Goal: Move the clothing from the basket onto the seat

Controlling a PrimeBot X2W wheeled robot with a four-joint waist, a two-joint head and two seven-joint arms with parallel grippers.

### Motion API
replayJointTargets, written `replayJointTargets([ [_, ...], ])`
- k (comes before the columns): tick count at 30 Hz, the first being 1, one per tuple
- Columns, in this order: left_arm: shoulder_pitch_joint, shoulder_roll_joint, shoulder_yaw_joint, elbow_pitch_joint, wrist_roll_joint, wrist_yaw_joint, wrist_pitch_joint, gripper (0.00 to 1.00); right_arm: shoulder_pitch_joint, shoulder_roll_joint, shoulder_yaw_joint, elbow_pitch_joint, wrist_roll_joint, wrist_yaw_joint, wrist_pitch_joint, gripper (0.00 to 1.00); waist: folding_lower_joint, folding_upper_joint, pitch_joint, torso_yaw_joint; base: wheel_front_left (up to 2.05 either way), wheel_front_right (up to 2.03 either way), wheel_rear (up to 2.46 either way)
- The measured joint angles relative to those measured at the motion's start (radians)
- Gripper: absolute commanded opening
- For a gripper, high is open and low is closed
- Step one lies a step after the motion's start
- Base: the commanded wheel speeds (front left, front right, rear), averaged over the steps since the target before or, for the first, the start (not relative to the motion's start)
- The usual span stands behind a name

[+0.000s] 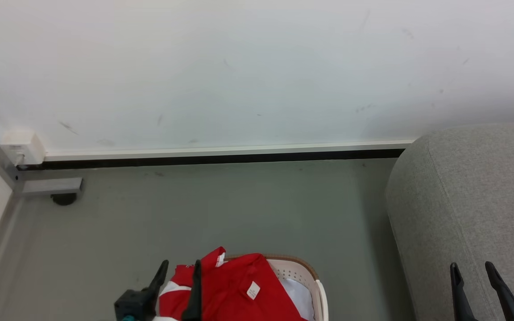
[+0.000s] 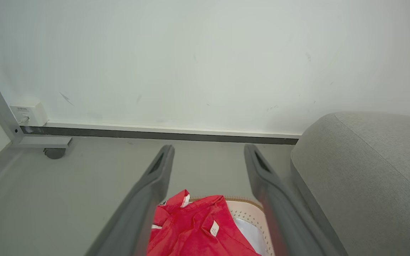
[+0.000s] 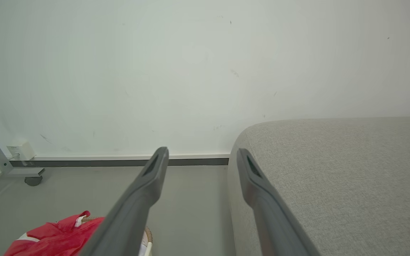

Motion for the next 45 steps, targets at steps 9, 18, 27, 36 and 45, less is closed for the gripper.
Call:
replayJointTargets([
  [9,0.004,0.001,-0.007,0.003,0.065,0.003,-0.017,1.0,0.012,0.0,-0.003,0.003,-0.036,0.0,-0.017,1.0,0.0,0.0,-0.002,-0.005,0.0,0.0,0.0],
  [18,0.007,0.002,-0.015,0.004,0.111,0.011,-0.035,1.0,0.021,0.003,0.0,-0.004,-0.085,0.0,-0.035,1.0,0.0,0.0,0.004,-0.013,0.0,0.0,0.0],
  [27,0.006,0.002,-0.014,0.021,0.138,0.01,-0.043,1.0,0.02,0.002,0.008,-0.005,-0.106,0.0,-0.043,1.0,0.0,0.0,0.023,-0.032,0.0,0.0,0.0],
  [36,-0.081,0.01,-0.013,0.141,0.172,-0.013,-0.044,1.0,-0.042,0.005,0.025,-0.035,-0.076,0.0,-0.043,1.0,0.0,0.0,0.116,-0.07,0.0,0.0,0.0],
  [45,-0.299,0.05,-0.02,0.433,0.228,0.018,-0.044,1.0,-0.148,0.014,0.046,-0.053,-0.042,0.0,-0.043,1.0,0.0001,0.0,0.275,-0.132,0.0,0.0,0.0],
])
